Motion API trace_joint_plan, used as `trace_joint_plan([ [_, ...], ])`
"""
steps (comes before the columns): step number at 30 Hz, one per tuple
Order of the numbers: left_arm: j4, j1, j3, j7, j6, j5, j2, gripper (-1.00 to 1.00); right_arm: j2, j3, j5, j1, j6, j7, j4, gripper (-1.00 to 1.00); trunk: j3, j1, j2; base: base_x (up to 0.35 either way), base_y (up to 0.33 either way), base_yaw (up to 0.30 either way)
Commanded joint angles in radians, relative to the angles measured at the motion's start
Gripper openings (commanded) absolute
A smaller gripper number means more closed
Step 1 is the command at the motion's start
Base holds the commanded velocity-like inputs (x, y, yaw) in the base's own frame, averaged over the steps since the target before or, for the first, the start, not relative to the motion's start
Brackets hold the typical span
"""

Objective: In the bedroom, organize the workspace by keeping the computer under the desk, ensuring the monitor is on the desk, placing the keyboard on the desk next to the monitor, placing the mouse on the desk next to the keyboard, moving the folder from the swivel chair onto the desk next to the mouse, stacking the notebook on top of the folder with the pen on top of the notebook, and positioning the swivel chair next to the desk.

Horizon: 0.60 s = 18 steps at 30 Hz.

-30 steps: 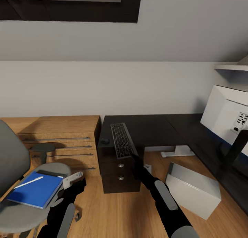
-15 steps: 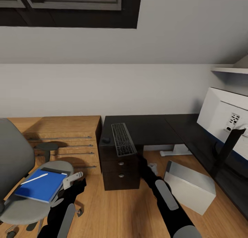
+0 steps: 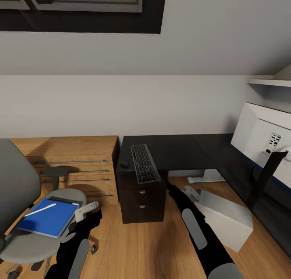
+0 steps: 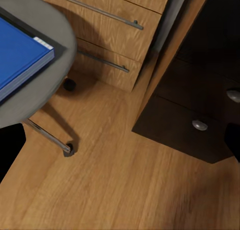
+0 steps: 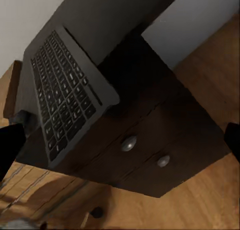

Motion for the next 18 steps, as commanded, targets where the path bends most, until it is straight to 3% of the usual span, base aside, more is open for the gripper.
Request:
trace_joint_plan([
  [1, -0.001, 0.001, 0.000, 0.006, 0.002, 0.010, 0.000, 1.00, -0.002, 0.010, 0.072, -0.001, 0.054, -0.044, -0.025, 1.00, -0.001, 0.000, -0.001, 0.000, -0.088, 0.000],
  [4, -0.001, 0.003, 0.000, 0.006, 0.001, 0.010, 0.000, 1.00, -0.001, 0.019, 0.169, -0.001, 0.120, -0.099, -0.060, 1.00, -0.001, 0.000, -0.001, 0.000, -0.172, 0.000],
  [5, -0.001, 0.004, 0.000, 0.006, 0.001, 0.009, 0.000, 1.00, 0.002, 0.024, 0.220, -0.001, 0.149, -0.134, -0.080, 1.00, -0.001, 0.000, -0.001, 0.000, -0.235, 0.000],
  [9, -0.001, 0.005, -0.001, 0.006, 0.001, 0.009, 0.000, 1.00, 0.009, 0.045, 0.306, -0.001, 0.187, -0.201, -0.122, 1.00, -0.001, 0.000, -0.001, 0.000, -0.268, 0.000],
  [13, 0.004, 0.005, -0.002, 0.006, 0.001, 0.009, 0.000, 1.00, 0.011, 0.054, 0.324, 0.001, 0.198, -0.217, -0.190, 1.00, -0.001, 0.000, -0.001, 0.000, -0.301, 0.000],
  [17, 0.005, 0.005, -0.003, 0.006, 0.001, 0.009, 0.000, 1.00, 0.008, 0.072, 0.329, 0.017, 0.198, -0.181, -0.250, 1.00, -0.001, 0.000, -0.001, 0.000, -0.267, 0.000],
  [18, 0.005, 0.005, -0.004, 0.006, 0.001, 0.009, 0.000, 1.00, 0.008, 0.082, 0.332, 0.052, 0.198, -0.157, -0.289, 1.00, -0.001, 0.000, -0.001, -0.077, -0.210, 0.000],
])
